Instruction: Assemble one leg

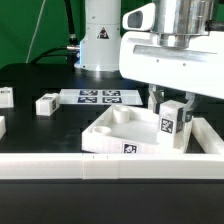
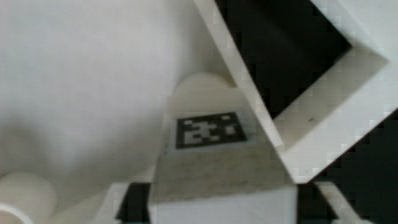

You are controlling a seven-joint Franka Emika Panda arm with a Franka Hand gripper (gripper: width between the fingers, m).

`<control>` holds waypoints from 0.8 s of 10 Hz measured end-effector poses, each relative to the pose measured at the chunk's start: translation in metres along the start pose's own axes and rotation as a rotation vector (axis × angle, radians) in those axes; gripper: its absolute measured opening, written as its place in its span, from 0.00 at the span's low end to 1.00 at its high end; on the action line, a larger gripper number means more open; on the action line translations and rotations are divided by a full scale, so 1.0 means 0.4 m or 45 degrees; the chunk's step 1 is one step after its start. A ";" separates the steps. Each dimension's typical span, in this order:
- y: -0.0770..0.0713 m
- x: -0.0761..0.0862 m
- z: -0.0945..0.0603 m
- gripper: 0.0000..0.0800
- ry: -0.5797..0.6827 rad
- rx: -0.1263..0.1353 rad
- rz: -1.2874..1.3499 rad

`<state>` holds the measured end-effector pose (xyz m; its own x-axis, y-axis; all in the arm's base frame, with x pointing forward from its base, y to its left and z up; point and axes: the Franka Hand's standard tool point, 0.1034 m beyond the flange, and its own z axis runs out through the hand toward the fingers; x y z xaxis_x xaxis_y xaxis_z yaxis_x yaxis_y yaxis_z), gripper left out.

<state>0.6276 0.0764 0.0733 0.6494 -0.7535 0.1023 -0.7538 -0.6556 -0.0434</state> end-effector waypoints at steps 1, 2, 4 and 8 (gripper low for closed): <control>-0.001 -0.001 0.000 0.38 0.000 0.001 -0.001; -0.001 -0.001 0.000 0.65 0.000 0.001 -0.001; -0.001 -0.001 0.000 0.78 0.000 0.001 -0.001; -0.001 -0.001 0.000 0.81 0.000 0.001 -0.001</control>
Offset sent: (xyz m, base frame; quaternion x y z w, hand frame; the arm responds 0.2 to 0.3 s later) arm 0.0000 0.0000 0.0000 0.0000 0.0000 0.0000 1.0000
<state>0.6277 0.0770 0.0733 0.6499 -0.7531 0.1024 -0.7533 -0.6562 -0.0441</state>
